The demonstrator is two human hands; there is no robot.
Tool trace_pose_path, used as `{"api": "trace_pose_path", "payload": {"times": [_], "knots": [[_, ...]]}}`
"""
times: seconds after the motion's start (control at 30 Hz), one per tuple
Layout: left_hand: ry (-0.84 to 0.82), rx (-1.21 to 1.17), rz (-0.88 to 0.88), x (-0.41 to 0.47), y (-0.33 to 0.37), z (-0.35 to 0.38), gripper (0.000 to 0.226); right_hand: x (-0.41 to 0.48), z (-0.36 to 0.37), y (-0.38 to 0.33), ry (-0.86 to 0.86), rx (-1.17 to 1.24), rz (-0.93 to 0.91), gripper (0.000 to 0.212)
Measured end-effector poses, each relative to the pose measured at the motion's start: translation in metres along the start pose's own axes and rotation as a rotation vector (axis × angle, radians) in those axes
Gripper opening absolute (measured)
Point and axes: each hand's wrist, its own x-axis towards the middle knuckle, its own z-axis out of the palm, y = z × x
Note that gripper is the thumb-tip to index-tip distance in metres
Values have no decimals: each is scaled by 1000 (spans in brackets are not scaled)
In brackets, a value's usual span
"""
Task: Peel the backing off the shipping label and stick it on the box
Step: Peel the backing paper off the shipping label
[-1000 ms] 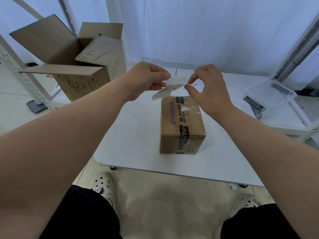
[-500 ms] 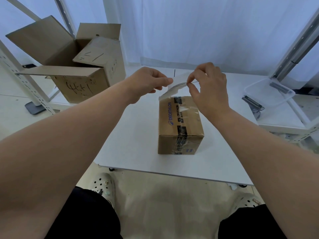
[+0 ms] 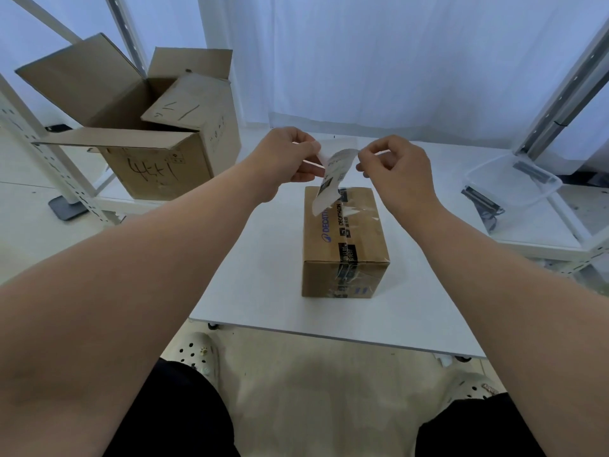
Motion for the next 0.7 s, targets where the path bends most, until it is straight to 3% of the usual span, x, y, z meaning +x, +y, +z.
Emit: {"api": "trace_pose_path", "payload": {"times": [0.13, 0.27, 0.4, 0.57, 0.7], "knots": [[6, -26, 17, -1, 0, 1, 13, 2, 0, -9, -24, 250, 254, 40], [-34, 49, 75, -2, 3, 4, 11, 3, 1, -14, -55, 320, 381, 46], [-58, 75, 89, -3, 3, 4, 16, 2, 3, -13, -79, 346, 401, 30], [13, 114, 105, -3, 2, 2, 12, 1, 2, -11, -58, 368, 369, 35], [81, 128, 116, -2, 3, 1, 27, 2, 1, -9, -34, 372, 335, 37]]}}
